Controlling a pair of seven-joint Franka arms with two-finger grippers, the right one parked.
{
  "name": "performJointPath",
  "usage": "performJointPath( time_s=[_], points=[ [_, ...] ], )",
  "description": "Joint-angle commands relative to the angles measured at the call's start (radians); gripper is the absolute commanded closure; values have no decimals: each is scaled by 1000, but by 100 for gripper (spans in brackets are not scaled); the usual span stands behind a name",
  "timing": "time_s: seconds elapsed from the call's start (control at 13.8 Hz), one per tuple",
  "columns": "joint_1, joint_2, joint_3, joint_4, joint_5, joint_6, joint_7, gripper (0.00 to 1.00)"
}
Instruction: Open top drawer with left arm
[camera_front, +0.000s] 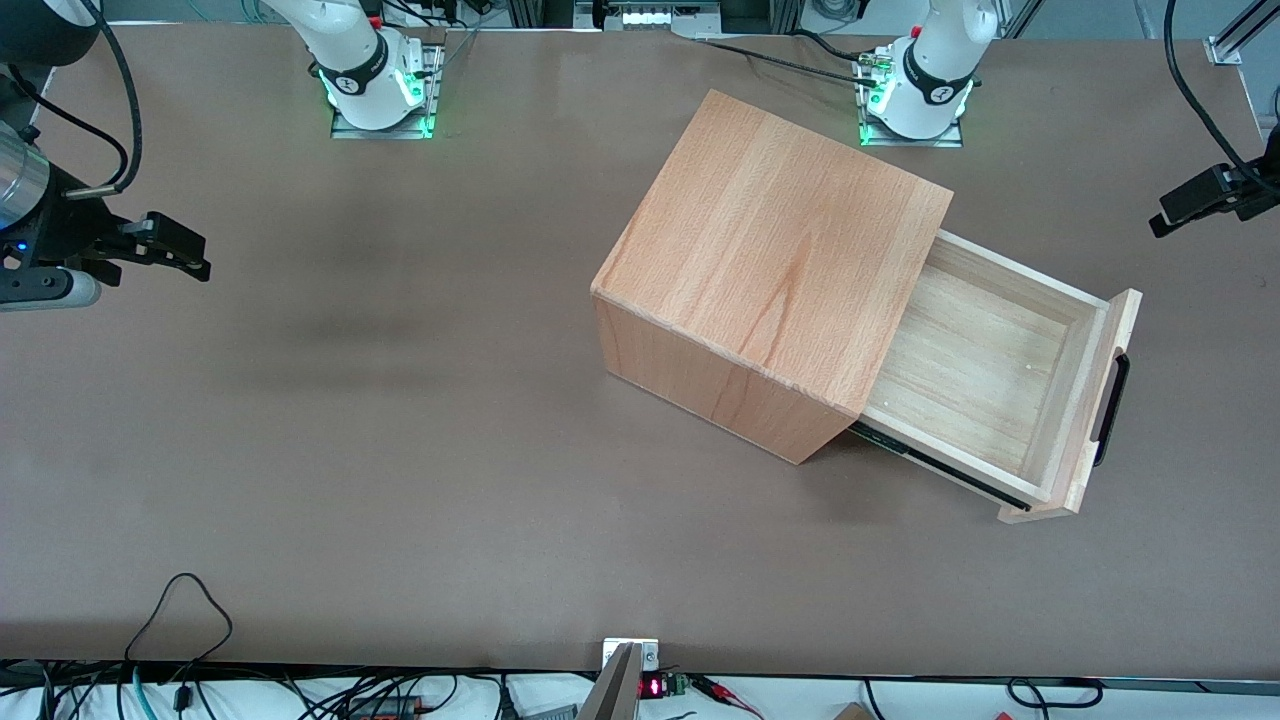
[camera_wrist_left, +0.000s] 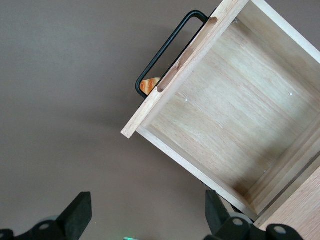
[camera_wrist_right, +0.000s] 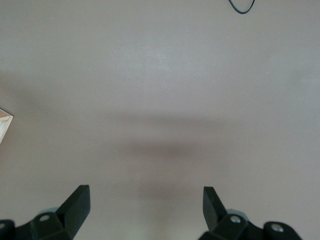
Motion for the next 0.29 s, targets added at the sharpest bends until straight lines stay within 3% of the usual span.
performJointPath(
  time_s=[0.0,0.22],
  points=[
    [-4,-13,-6,-2,21,-2,-16,0],
    [-4,-13,-6,-2,20,-3,-16,0]
  ],
)
